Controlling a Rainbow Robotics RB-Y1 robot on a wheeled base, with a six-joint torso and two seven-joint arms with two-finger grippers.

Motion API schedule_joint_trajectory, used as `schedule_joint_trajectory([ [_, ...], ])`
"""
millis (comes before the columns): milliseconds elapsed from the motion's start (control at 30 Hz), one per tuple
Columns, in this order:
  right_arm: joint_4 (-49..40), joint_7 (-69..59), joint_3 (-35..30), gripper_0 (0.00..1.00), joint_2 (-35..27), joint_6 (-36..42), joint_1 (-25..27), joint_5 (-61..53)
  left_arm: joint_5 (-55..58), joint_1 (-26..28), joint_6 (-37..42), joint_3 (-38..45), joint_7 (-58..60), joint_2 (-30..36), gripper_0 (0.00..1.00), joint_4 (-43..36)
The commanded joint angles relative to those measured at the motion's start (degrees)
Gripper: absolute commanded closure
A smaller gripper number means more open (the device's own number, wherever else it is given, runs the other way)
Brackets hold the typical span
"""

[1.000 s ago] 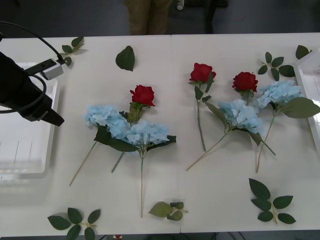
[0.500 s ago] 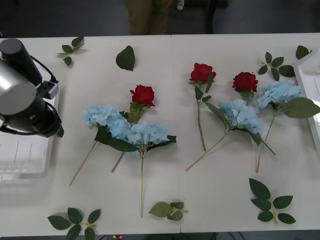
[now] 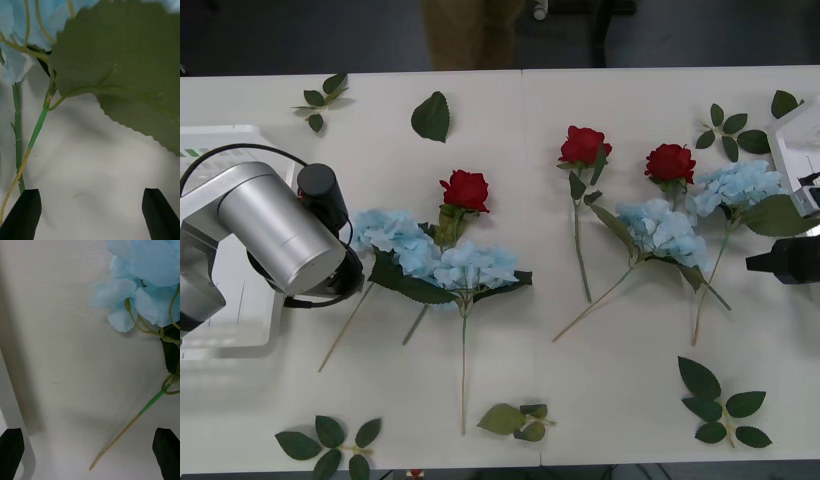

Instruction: Place the red flowers into the right box and the blue flowers into the left box. If a person shows an open palm, hand one flower to the person first, then continue sorting.

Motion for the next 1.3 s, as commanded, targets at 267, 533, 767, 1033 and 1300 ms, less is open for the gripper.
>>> schedule_joint_trajectory([
  [267, -1.9, -9.2, 9.5, 0.22, 0.4, -10.0, -1.4, -2.5, -6.3, 2.6, -13.8, -5.8, -0.2, -3.5, 0.0, 7.4],
  [533, -1.8, -13.5, 12.1, 0.22, 0.7, -13.5, -2.9, -1.0, -7.2, 2.9, -17.3, -8.0, 0.0, -3.3, 0.0, 9.8],
  [767, -1.9, -15.1, 12.1, 0.22, 2.7, -16.2, -4.3, -1.3, -7.5, 2.8, -17.3, -8.0, -0.3, -3.2, 0.64, 9.8],
  [1033, -1.5, -17.0, 12.1, 0.93, 2.9, -19.6, -4.5, -2.3, -8.0, 2.8, -18.1, -8.0, -0.7, -3.2, 0.9, 9.8],
  [1300, -1.2, -17.4, 11.9, 1.0, 2.9, -21.5, -4.6, -2.8, -8.2, 2.9, -18.3, -8.0, -0.1, -3.3, 1.0, 9.8],
])
